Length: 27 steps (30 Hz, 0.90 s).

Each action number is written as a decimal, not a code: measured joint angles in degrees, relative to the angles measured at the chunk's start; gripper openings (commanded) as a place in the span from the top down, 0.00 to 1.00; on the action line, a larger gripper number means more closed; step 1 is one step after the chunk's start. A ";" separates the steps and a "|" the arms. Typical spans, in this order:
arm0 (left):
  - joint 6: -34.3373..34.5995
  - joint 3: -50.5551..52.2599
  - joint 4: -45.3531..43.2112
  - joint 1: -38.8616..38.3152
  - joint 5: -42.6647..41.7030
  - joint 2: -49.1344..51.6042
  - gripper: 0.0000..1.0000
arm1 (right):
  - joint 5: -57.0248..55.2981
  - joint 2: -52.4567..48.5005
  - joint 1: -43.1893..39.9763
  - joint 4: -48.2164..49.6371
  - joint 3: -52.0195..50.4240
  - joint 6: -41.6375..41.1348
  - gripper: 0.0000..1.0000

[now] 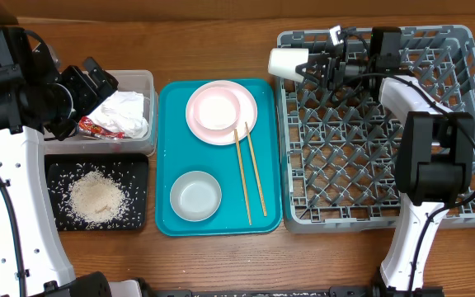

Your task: Sort waste into correct bins and load items into the dishwasher

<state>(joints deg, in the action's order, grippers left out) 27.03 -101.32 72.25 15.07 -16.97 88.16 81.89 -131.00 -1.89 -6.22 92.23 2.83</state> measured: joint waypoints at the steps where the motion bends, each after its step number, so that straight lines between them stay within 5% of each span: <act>1: 0.00 0.00 -0.02 0.00 0.00 0.00 0.00 | 0.13 0.00 0.00 0.02 -0.28 0.20 0.96; 24: 0.00 0.00 0.00 0.00 0.00 0.00 0.00 | -1.57 0.00 -1.95 -11.96 -0.74 1.86 0.96; 27: 0.00 0.00 0.00 0.00 0.00 0.00 0.00 | -5.44 0.00 -2.45 -14.86 -0.81 1.49 0.90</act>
<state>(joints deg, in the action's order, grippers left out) 27.03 -101.32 72.25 15.07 -16.97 88.16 76.44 -131.00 -4.34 -21.08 91.42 4.32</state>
